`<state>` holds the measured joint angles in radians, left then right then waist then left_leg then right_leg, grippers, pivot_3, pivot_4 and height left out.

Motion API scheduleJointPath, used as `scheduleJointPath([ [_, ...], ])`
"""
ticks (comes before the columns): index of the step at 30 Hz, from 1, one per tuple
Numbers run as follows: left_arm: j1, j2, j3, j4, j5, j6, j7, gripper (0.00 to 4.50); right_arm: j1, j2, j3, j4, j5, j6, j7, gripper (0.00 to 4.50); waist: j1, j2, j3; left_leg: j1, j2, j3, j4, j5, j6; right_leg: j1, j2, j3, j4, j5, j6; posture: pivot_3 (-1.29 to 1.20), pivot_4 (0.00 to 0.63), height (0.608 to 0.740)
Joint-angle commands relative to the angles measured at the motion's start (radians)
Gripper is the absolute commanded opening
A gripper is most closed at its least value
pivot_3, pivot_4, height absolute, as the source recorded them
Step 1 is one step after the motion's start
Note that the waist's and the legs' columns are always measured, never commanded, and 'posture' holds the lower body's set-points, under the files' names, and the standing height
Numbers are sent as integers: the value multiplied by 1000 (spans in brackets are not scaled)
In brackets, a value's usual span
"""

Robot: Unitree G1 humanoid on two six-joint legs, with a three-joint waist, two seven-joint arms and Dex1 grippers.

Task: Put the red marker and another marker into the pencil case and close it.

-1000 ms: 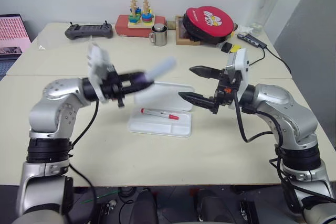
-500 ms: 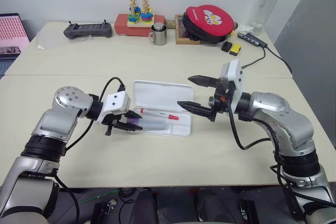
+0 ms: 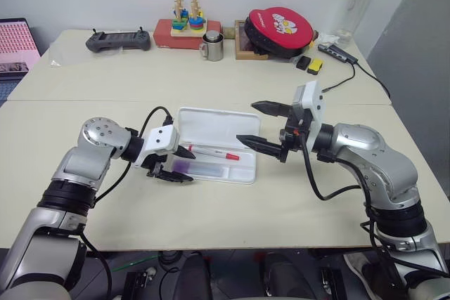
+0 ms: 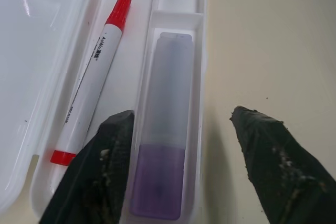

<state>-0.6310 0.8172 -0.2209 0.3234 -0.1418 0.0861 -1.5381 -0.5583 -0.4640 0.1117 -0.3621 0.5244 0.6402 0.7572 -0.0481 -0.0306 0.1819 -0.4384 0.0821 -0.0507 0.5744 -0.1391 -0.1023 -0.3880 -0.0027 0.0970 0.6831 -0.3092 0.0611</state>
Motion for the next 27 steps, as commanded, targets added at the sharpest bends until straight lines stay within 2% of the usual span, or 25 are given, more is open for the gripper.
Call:
scheduleJointPath([
  [1,-26,-46,84,-79,-114,77,33,4030,1,5,-15,41,-63,42,-108,4500,0,0,0,0,0,0,0,0,0,0,0,0,0,0,0,0,150,740],
  [3,-36,-88,129,-123,-187,169,77,4398,-4,15,-23,92,-109,54,-173,4500,6,0,0,0,0,0,1,0,0,1,0,0,0,0,0,0,150,740],
  [7,-45,-182,186,-220,-276,290,207,4483,-22,53,-41,198,-173,130,-312,4500,7,0,0,0,0,0,2,0,0,1,0,0,1,1,1,0,150,740],
  [11,-55,-311,190,-282,-251,329,420,4483,-21,114,-34,328,-269,163,-461,4500,8,-1,0,0,0,0,3,0,0,1,0,0,2,1,1,0,150,740],
  [18,-58,-379,171,-288,-217,336,556,4483,-16,181,-43,414,-340,178,-565,4500,-1,0,0,1,-1,0,2,0,0,0,0,1,5,1,1,0,150,740],
  [21,-67,-393,168,-262,-214,321,569,4500,-19,187,-42,423,-360,167,-575,4068,-3,0,0,2,-1,0,2,0,0,0,0,1,6,1,1,0,150,740],
  [25,-78,-408,162,-244,-219,307,558,4500,-27,191,-48,413,-361,176,-567,2961,-5,0,0,2,-1,0,2,0,0,1,0,1,6,1,1,0,150,740],
  [27,-80,-411,160,-239,-219,304,556,4500,-29,192,-52,414,-361,176,-568,2544,-5,0,0,2,-1,0,2,0,0,1,0,1,6,1,1,0,150,740],
])
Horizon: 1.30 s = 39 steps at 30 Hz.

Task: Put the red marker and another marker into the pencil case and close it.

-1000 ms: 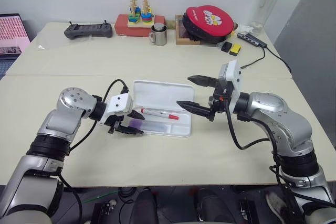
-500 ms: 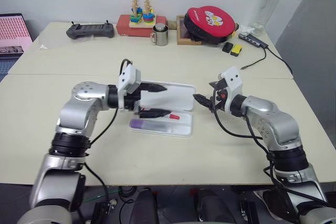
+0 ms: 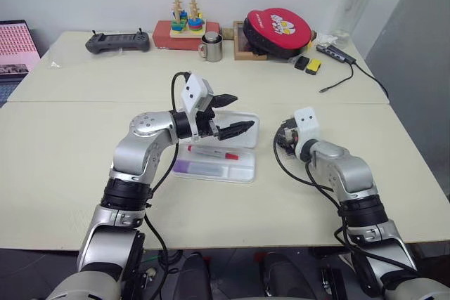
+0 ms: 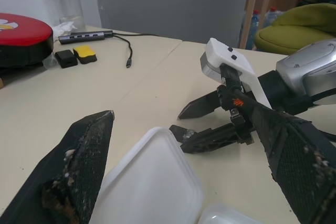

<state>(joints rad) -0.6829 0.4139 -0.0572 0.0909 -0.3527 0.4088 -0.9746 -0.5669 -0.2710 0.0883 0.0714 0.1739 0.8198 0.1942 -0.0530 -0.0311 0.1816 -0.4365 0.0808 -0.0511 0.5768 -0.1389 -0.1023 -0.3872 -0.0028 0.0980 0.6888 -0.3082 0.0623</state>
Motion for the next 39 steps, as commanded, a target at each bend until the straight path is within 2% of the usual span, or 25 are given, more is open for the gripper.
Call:
scheduleJointPath([
  [1,-29,-8,-5,-5,-6,-21,-7,4500,-21,-1,-30,-18,-12,-4,-5,2326,0,0,0,0,0,0,0,0,0,0,0,0,0,0,0,0,150,740],
  [4,-36,-20,-18,8,-5,-30,-18,4500,-20,-4,-39,-32,-9,0,5,1799,-1,0,0,0,0,0,0,0,0,0,0,0,0,0,0,0,150,740],
  [9,-36,-18,-18,19,-3,-68,-41,4500,-26,6,-79,-47,14,-31,16,339,-2,0,0,0,0,0,0,0,0,0,0,0,0,0,0,0,150,740],
  [10,-32,-15,-17,17,-6,-74,-49,4500,-29,10,-86,-50,20,-46,20,273,-2,0,0,0,0,0,0,0,0,0,0,0,0,0,0,0,150,740],
  [17,9,49,42,-42,-66,-5,-71,4500,-59,-30,-90,-78,30,-63,102,271,-5,0,0,0,0,0,-1,0,0,0,0,0,0,0,0,0,150,740],
  [21,81,149,113,-137,-161,78,-126,4500,-84,-62,-104,-148,70,-121,183,271,-9,0,0,0,0,0,-1,0,0,-1,0,0,0,0,0,0,150,740],
  [24,149,245,147,-137,-157,66,-176,4500,-74,-78,-87,-297,182,-167,342,271,-8,0,0,0,0,0,-2,0,0,-1,0,0,0,-1,-1,0,150,740],
  [26,206,321,133,-125,-100,4,-220,4500,-54,-98,-63,-402,281,-121,451,271,-12,3,2,0,0,0,-3,0,0,-1,0,0,-1,-1,-1,0,150,740],
  [28,240,374,126,-132,-101,7,-260,4500,-22,-150,3,-458,312,-76,537,271,-10,3,2,0,1,0,-4,0,0,-1,0,-1,-1,-1,-2,0,150,740],
  [31,273,438,126,-155,-137,60,-328,4500,21,-232,135,-482,292,-54,632,271,0,2,1,0,1,0,-4,0,0,-1,0,-2,-2,-2,-2,0,150,740],
  [39,286,431,133,-204,-157,78,-301,4500,15,-219,288,-302,133,-127,607,271,2,2,1,0,1,1,0,1,1,0,-1,1,-5,-4,1,0,150,740],
])
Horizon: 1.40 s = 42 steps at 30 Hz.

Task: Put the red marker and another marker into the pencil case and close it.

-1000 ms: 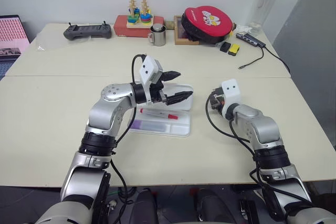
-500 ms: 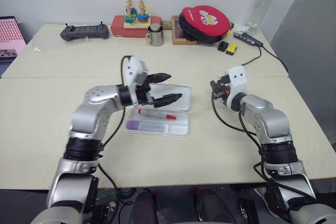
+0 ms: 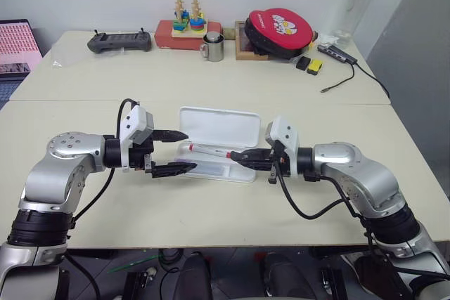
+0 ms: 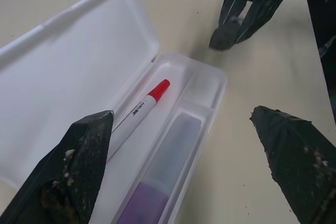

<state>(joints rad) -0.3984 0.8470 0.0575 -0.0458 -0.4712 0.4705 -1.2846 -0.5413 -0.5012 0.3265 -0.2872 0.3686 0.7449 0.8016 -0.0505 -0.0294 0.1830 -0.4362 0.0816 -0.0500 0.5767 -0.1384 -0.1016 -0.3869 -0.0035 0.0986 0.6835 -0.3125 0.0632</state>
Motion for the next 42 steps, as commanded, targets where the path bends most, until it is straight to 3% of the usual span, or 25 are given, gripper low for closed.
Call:
scheduleJointPath([
  [1,3,-4,19,-74,-42,21,12,4500,-8,13,52,65,-68,-60,5,271,0,0,0,0,0,0,0,0,0,0,0,0,0,0,0,0,150,740],
  [13,2,8,19,-99,-51,48,41,4500,3,40,81,88,-112,-70,25,271,-1,0,0,-1,0,0,-3,0,0,-1,1,-1,0,1,2,0,150,740],
  [15,-3,5,16,-98,-50,50,45,4500,3,39,83,87,-117,-73,28,972,-1,0,0,-1,0,0,-3,0,0,-1,1,-1,0,1,2,0,150,740],
  [16,-6,3,14,-97,-50,50,48,4500,4,39,84,86,-119,-75,30,1040,-1,0,0,-1,0,0,-3,0,0,-1,1,-1,0,1,2,0,150,740],
  [27,-4,1,12,-93,-46,52,67,4500,0,35,40,57,-98,-71,35,3507,-1,0,0,-1,0,0,-2,0,0,-1,1,-1,0,1,3,0,150,740],
  [31,16,-9,119,-57,-89,75,136,4500,-51,72,-106,34,28,-55,46,4383,-1,0,0,-1,0,0,-2,0,0,-1,1,-1,0,2,3,0,150,740],
  [38,27,-61,306,-25,-217,122,230,4500,-276,182,-258,247,75,-70,-51,4444,-7,0,0,0,1,0,-2,0,0,0,1,-1,1,2,4,0,150,740],
  [42,42,-69,366,-17,-258,126,257,4500,-461,220,-255,586,-61,-175,-171,3682,-8,0,0,0,1,0,-2,0,0,0,1,-1,1,5,-1,0,150,740],
])
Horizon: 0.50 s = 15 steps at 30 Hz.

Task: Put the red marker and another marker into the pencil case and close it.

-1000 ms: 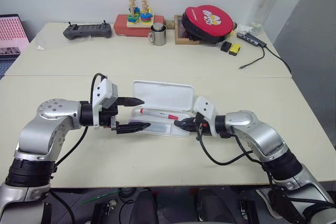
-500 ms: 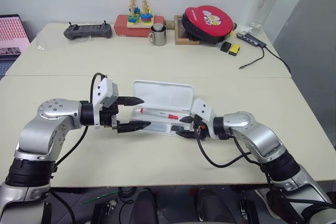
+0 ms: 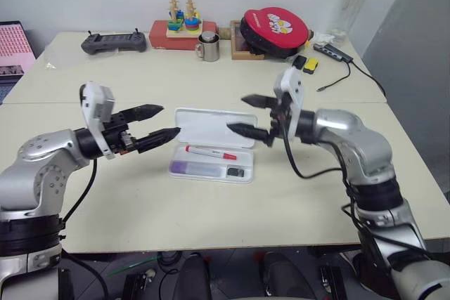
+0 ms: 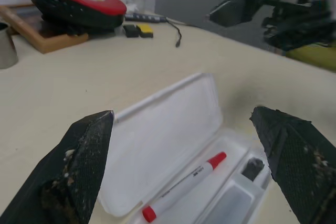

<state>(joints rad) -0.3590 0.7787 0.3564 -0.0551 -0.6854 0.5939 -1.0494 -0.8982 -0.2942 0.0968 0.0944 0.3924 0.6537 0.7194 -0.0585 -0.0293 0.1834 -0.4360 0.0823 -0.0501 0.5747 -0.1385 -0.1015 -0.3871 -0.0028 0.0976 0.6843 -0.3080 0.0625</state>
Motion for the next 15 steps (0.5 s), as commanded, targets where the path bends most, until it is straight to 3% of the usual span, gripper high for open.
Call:
scheduleJointPath([
  [1,15,0,75,-16,-47,2,28,4500,-156,24,-29,317,-119,-105,-142,3408,0,0,0,0,0,0,0,0,0,-1,0,0,0,0,0,0,150,740],
  [3,37,3,80,-33,-48,4,34,4500,-222,34,-21,471,-176,-159,-198,2879,2,0,0,0,0,0,0,0,0,-1,0,0,0,0,0,0,150,740],
  [6,101,21,86,-68,-42,-5,14,4500,-261,43,22,588,-233,-224,-161,1962,4,0,0,-1,-1,0,-2,0,0,0,-1,0,-2,0,-1,0,150,740],
  [13,118,33,115,-93,-82,10,21,4500,-264,45,72,646,-276,-249,8,170,1,0,0,-2,0,1,-3,0,0,-2,-1,0,-2,-1,-2,0,150,740],
  [15,117,36,111,-91,-82,8,21,4500,-253,43,83,622,-280,-250,48,20,0,0,0,-2,0,1,-3,0,0,-2,-1,0,-2,-1,-2,0,150,740],
])
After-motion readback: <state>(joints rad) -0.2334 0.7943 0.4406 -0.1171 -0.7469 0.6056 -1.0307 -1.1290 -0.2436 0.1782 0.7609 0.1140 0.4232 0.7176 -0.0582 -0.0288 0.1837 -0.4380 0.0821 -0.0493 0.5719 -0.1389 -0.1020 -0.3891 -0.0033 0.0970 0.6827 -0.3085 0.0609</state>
